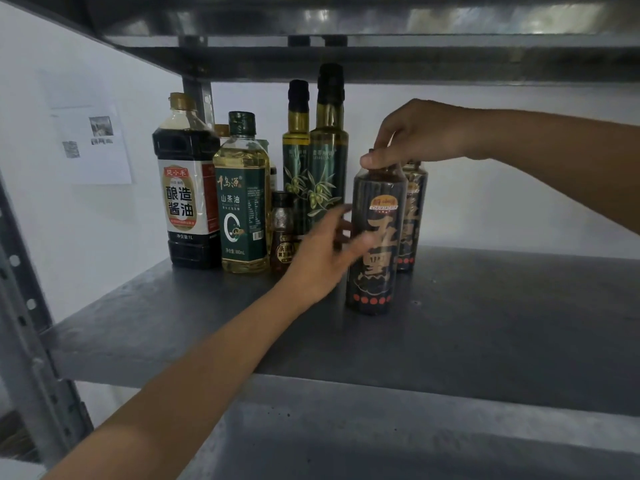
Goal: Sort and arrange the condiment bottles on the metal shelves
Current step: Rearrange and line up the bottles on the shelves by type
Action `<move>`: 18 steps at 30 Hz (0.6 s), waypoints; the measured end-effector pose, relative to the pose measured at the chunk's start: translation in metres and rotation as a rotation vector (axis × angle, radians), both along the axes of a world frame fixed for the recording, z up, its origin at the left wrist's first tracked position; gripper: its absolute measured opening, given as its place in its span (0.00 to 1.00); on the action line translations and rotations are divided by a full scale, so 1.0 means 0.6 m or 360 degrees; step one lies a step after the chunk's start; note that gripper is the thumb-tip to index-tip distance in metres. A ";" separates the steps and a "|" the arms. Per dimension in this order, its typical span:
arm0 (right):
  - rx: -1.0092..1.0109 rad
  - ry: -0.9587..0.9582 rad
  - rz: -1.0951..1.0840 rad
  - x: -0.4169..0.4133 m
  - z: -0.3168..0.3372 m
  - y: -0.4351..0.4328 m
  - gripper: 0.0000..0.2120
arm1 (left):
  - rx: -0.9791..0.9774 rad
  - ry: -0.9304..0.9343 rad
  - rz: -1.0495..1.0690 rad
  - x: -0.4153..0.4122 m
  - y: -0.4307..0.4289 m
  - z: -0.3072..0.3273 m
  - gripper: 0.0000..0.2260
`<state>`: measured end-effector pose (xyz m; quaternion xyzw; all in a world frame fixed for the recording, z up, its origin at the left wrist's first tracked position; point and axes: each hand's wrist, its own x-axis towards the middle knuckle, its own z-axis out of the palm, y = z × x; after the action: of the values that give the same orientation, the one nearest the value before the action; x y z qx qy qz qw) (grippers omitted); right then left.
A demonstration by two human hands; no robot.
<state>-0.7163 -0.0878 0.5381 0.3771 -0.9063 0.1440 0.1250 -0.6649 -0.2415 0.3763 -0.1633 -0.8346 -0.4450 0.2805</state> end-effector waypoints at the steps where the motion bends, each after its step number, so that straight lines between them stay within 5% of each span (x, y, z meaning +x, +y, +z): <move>1: 0.0066 -0.0034 -0.0027 0.004 0.004 -0.001 0.27 | -0.0023 -0.0136 -0.0115 -0.002 0.006 -0.003 0.30; 4: 0.0062 -0.0178 -0.0087 0.006 0.014 -0.006 0.34 | -0.0023 -0.0248 -0.0152 -0.011 0.007 -0.009 0.34; 8: -0.0450 -0.0288 -0.0093 -0.018 0.018 -0.043 0.34 | 0.0063 -0.0351 -0.0184 -0.015 -0.008 0.001 0.27; 11: -0.0455 -0.0314 -0.0132 -0.029 0.005 -0.080 0.37 | 0.0070 -0.0406 -0.0245 -0.012 -0.023 0.011 0.23; 18: -0.0652 -0.0594 -0.0076 -0.053 -0.010 -0.107 0.18 | 0.0047 -0.0519 -0.0269 -0.001 -0.065 0.030 0.20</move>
<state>-0.7481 -0.1519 0.5323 0.2894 -0.8743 0.3883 0.0329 -0.6656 -0.2805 0.3944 -0.1545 -0.8456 -0.4999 0.1055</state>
